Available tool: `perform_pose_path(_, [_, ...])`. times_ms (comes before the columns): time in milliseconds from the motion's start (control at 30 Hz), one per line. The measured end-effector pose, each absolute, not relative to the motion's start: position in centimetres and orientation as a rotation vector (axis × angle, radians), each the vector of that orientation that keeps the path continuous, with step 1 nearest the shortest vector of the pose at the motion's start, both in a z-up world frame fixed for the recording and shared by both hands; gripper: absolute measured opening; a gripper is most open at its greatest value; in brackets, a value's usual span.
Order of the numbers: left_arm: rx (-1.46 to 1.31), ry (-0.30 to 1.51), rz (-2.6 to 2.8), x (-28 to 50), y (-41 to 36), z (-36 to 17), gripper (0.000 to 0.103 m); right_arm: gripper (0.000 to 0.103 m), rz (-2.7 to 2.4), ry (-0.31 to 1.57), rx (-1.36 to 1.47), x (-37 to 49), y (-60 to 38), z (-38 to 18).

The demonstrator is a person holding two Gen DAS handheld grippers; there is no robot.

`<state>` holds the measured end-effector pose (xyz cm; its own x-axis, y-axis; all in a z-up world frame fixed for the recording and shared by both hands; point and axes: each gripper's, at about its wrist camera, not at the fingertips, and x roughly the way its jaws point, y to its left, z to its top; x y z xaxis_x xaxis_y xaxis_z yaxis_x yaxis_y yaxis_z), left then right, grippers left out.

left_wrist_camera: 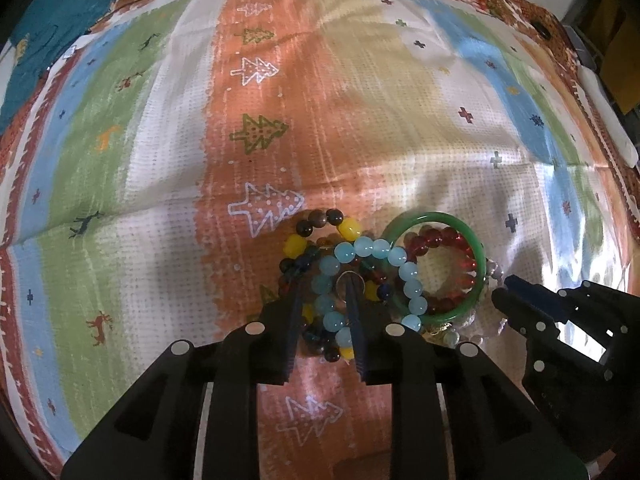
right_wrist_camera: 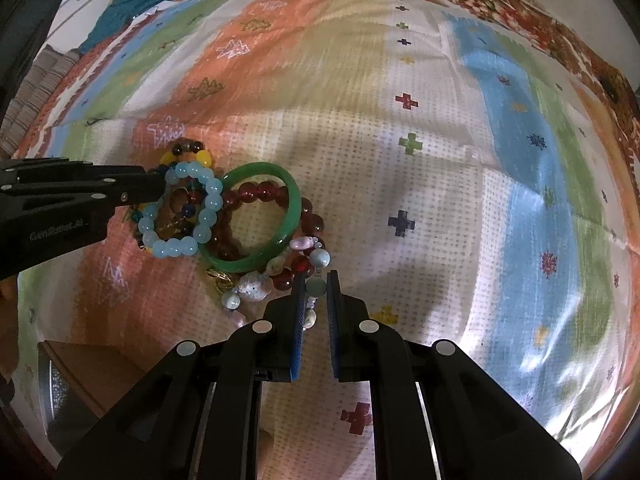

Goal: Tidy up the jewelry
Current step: 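Lift the light blue bracelet with the left tool while the right lifts the shell bracelet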

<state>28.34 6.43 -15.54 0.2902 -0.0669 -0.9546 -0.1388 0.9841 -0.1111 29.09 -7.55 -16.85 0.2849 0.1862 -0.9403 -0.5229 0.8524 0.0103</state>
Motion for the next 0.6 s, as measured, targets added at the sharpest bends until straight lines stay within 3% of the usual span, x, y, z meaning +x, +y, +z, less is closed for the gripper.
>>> perform_pose_path(200, [-0.164, 1.294, 0.047, 28.6, 5.9, -16.7, 0.02, 0.012, 0.483, 1.204, -0.326, 29.2, -7.7, -17.2])
perform_pose_path(267, [-0.154, 1.289, 0.062, 28.5, 6.0, -16.8, 0.012, 0.012, 0.48, 1.205, -0.326, 29.4, -7.7, -17.3])
perform_pose_path(600, [-0.16, 1.269, 0.053, 27.9, 6.2, -15.2, 0.011, 0.012, 0.473, 1.19, -0.331, 29.6, -7.9, -17.0])
